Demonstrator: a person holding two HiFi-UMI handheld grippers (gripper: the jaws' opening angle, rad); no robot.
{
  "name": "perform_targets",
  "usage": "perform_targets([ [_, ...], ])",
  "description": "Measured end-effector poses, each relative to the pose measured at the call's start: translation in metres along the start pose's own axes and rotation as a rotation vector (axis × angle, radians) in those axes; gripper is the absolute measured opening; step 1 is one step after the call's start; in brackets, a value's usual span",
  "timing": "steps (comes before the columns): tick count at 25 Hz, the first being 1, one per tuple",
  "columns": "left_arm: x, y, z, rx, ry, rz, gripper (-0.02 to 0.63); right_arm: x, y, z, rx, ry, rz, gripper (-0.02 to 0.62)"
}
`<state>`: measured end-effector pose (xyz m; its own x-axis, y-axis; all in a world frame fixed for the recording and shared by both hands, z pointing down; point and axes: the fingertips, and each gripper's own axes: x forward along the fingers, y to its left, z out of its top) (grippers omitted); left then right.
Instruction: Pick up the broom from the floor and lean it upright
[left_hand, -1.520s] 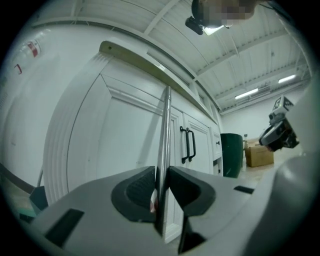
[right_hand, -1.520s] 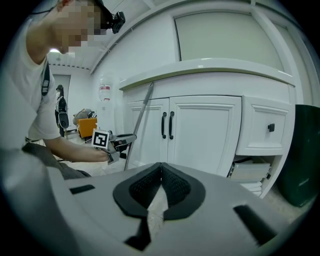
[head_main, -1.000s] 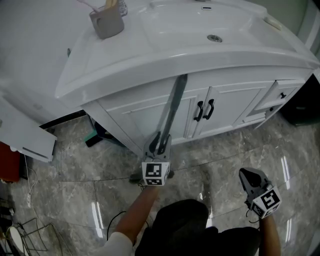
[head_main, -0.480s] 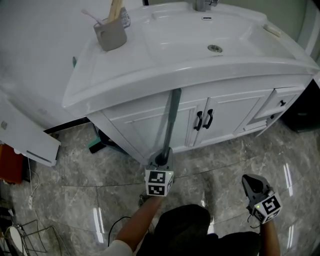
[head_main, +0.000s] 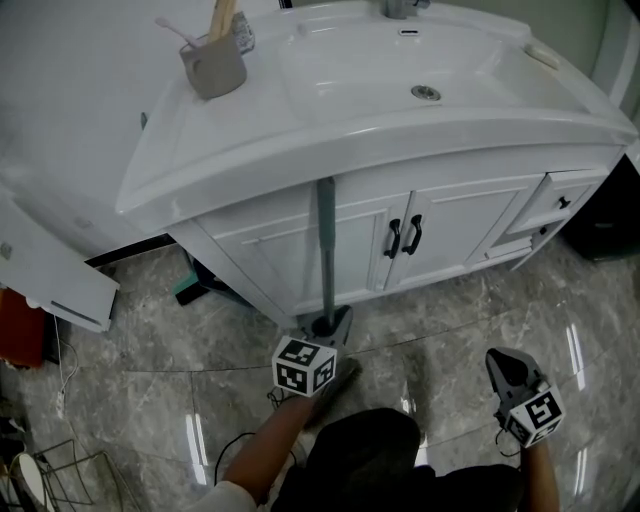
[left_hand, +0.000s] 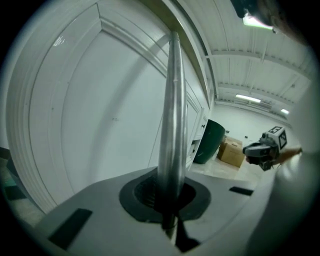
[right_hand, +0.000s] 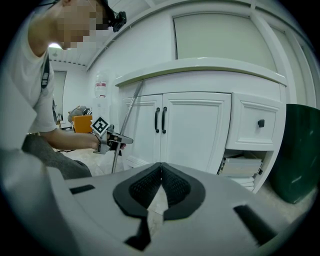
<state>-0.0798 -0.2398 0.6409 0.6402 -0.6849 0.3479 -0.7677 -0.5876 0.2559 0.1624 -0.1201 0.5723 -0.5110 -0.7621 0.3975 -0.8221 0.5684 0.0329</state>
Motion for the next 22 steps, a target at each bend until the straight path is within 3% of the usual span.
perform_targets([
  [4, 0.003, -0.003, 0.001, -0.024, -0.046, -0.064, 0.008, 0.000, 0.003, -0.003, -0.002, 0.003, -0.009, 0.003],
  [12, 0.000, 0.015, 0.004, 0.032, -0.103, -0.016, 0.017, -0.001, 0.007, 0.001, 0.003, 0.003, -0.012, 0.003],
  [15, -0.001, 0.015, 0.004, 0.038, -0.103, -0.033, 0.146, 0.000, 0.010, 0.002, -0.002, 0.007, -0.013, 0.003],
  [22, -0.001, 0.021, 0.002, 0.030, -0.104, -0.023, 0.172, 0.007, 0.017, -0.001, -0.006, 0.016, -0.001, 0.003],
])
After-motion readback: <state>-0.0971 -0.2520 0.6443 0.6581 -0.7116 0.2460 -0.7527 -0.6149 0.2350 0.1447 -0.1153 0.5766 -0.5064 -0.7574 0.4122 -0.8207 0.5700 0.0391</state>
